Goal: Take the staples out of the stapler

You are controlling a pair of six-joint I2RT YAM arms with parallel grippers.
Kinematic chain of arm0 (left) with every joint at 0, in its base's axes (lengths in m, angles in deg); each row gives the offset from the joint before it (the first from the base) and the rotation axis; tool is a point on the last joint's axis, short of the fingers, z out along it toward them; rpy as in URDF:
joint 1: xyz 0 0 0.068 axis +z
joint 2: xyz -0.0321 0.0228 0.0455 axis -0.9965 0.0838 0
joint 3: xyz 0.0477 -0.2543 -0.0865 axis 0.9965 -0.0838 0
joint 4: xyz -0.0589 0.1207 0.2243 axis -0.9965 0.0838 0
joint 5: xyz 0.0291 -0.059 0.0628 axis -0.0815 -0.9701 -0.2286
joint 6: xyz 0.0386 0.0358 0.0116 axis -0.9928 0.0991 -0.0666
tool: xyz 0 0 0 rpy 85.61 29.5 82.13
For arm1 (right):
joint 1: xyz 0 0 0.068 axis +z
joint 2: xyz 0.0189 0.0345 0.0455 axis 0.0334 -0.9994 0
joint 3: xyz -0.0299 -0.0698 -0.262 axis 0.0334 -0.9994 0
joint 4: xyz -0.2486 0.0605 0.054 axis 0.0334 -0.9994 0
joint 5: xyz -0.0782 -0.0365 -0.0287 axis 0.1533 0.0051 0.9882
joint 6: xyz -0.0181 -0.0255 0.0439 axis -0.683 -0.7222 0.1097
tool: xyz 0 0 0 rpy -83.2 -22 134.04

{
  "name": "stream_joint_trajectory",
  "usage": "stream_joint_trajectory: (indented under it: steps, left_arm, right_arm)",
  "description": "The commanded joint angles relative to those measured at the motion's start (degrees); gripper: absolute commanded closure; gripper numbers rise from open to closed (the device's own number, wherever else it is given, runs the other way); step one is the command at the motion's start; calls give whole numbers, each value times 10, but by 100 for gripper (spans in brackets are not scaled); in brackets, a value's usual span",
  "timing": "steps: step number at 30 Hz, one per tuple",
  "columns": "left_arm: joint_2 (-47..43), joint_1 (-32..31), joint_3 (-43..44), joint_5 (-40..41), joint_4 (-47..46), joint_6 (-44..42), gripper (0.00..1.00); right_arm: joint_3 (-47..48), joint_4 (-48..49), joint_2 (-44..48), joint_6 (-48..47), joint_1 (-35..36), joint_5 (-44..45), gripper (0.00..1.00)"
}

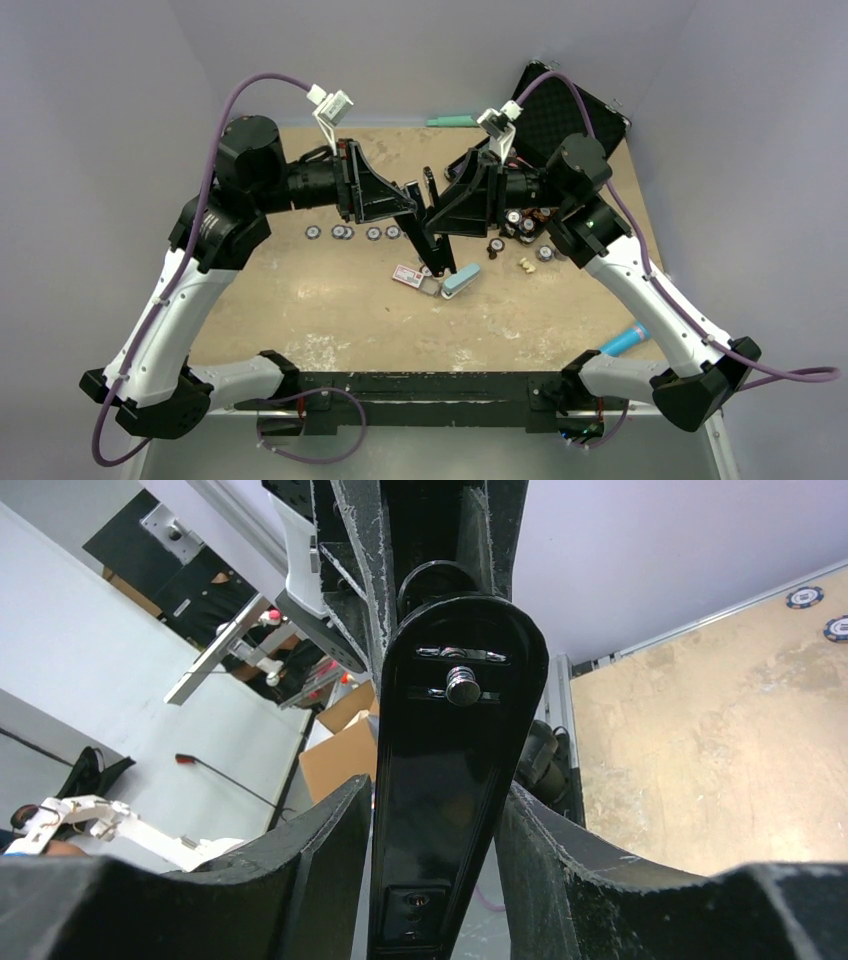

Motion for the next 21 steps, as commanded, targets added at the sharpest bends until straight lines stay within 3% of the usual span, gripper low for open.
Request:
stream_joint_trajectory:
  steps: [1, 16, 19, 21]
  left_arm:
    - [-15, 2, -2, 29, -42, 7, 100]
    - [-33, 2, -31, 61, -46, 8, 100]
    - [-33, 2, -34, 64, -46, 8, 100]
    - [-35, 2, -37, 66, -45, 8, 100]
  right_arm:
    - [1, 26, 11, 6, 4, 0, 48]
    - [-24, 36, 8, 11, 36, 18, 46]
    - [-30, 41, 10, 12, 43, 24, 48]
    - [-31, 44, 11, 12, 44, 25, 55]
